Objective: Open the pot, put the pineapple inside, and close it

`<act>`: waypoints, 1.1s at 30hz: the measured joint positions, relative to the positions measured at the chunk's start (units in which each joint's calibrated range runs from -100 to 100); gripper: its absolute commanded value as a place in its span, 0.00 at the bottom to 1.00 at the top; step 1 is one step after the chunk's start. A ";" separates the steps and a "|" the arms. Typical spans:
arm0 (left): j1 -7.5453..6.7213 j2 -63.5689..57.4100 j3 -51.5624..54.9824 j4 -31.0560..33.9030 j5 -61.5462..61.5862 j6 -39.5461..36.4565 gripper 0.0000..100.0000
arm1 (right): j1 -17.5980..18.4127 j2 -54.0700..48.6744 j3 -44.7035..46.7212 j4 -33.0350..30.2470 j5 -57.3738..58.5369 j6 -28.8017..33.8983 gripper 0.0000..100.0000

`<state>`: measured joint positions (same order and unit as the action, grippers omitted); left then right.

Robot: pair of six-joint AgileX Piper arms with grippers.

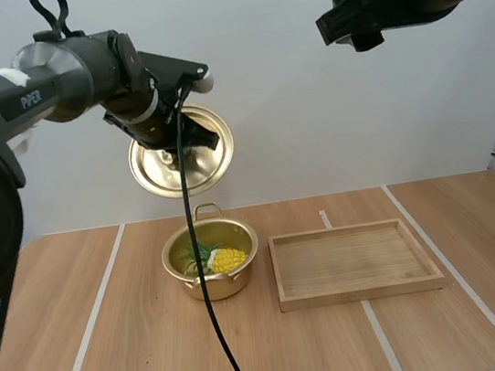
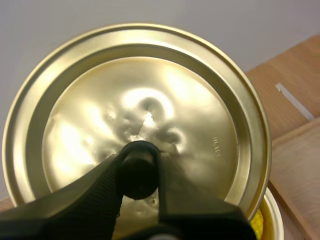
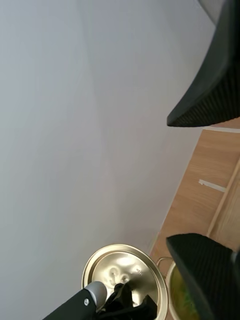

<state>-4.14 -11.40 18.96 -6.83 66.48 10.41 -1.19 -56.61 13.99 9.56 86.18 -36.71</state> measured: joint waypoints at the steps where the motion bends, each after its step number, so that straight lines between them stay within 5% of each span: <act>1: 0.00 1.02 0.00 -1.73 2.56 1.48 0.00 | 0.00 -0.19 0.00 -0.13 0.20 0.00 1.00; 7: -0.08 7.61 0.00 -7.58 14.23 6.53 0.00 | 0.00 -2.00 0.00 -0.36 1.88 0.00 1.00; 33: -0.15 19.74 0.00 -2.27 19.46 8.02 0.00 | 0.00 -2.17 0.00 -1.16 7.37 0.75 1.00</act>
<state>-4.29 8.34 18.96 -9.10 85.94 18.43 -1.19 -58.77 13.99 8.40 93.55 -35.96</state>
